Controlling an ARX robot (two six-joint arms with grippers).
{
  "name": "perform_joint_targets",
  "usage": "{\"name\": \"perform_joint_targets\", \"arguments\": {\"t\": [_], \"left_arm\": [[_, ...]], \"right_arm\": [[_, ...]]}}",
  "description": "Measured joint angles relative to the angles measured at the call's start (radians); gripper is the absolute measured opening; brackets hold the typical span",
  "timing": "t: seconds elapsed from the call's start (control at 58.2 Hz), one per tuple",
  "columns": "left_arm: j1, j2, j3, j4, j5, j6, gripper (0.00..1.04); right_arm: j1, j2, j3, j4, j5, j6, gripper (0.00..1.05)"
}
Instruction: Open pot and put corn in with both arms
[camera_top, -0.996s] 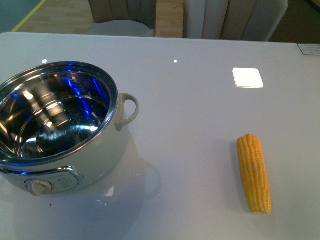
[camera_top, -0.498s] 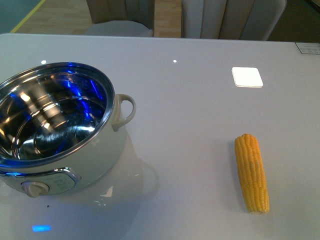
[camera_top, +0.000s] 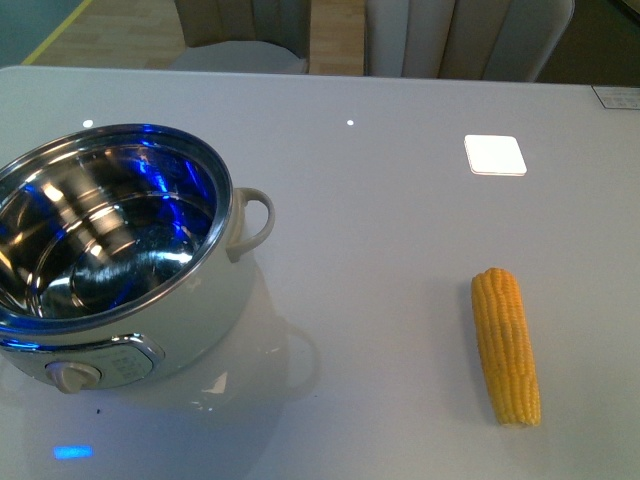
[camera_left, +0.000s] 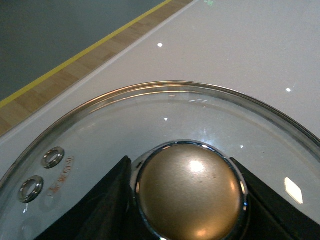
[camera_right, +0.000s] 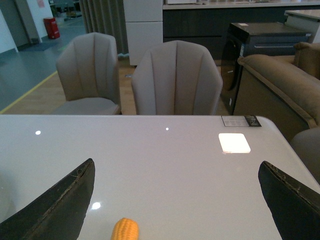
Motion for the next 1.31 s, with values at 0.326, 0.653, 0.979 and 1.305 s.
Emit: {"name": "perform_joint_targets", "arguments": {"t": [0.326, 0.653, 0.979, 1.305], "left_arm": [[0.006, -0.135, -0.121, -0.008, 0.003, -0.026, 0.97], [-0.011, -0.606, -0.356, -0.071, 0.023, -0.144, 0.98], [-0.093, -1.378, -0.759, -0.342, -0.026, -0.313, 0.98], [-0.167, -1.992, -0.937, -0.812, -0.042, -0.301, 0.98]], "right_arm": [[0.0, 0.0, 0.0, 0.0, 0.0, 0.0, 0.96], [0.0, 0.0, 0.0, 0.0, 0.0, 0.0, 0.96], [0.0, 0.0, 0.0, 0.0, 0.0, 0.0, 0.96], [0.0, 0.0, 0.0, 0.0, 0.0, 0.0, 0.96]]}}
